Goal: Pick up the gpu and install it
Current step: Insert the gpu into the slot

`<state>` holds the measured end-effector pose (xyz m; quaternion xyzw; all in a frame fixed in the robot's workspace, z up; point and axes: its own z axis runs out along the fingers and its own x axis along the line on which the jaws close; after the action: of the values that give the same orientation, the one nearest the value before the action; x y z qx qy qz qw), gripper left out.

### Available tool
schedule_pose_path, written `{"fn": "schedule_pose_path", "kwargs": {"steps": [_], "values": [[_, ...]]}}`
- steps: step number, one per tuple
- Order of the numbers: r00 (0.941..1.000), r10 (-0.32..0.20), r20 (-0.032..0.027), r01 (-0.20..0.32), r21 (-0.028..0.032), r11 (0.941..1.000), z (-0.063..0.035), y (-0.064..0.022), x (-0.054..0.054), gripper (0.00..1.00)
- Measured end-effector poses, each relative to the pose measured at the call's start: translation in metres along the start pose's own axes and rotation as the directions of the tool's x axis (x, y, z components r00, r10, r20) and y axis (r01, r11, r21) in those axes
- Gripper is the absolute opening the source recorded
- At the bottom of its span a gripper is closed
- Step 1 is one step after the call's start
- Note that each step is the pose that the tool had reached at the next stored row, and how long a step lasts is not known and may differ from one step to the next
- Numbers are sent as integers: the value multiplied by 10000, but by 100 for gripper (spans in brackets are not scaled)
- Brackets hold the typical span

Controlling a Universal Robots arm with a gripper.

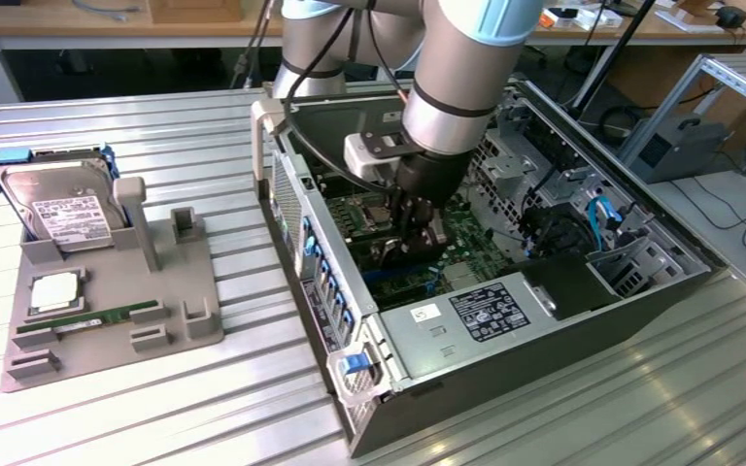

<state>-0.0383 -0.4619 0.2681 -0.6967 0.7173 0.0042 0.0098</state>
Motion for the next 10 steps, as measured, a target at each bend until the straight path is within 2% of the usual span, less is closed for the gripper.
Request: {"fn": "schedule_pose_path", "kwargs": {"steps": [3, 10], "values": [[10000, 0, -3, 0, -28, 10000, 0, -51, -1, 27], [10000, 0, -4, 0, -29, 10000, 31, -48, 0, 27]]}}
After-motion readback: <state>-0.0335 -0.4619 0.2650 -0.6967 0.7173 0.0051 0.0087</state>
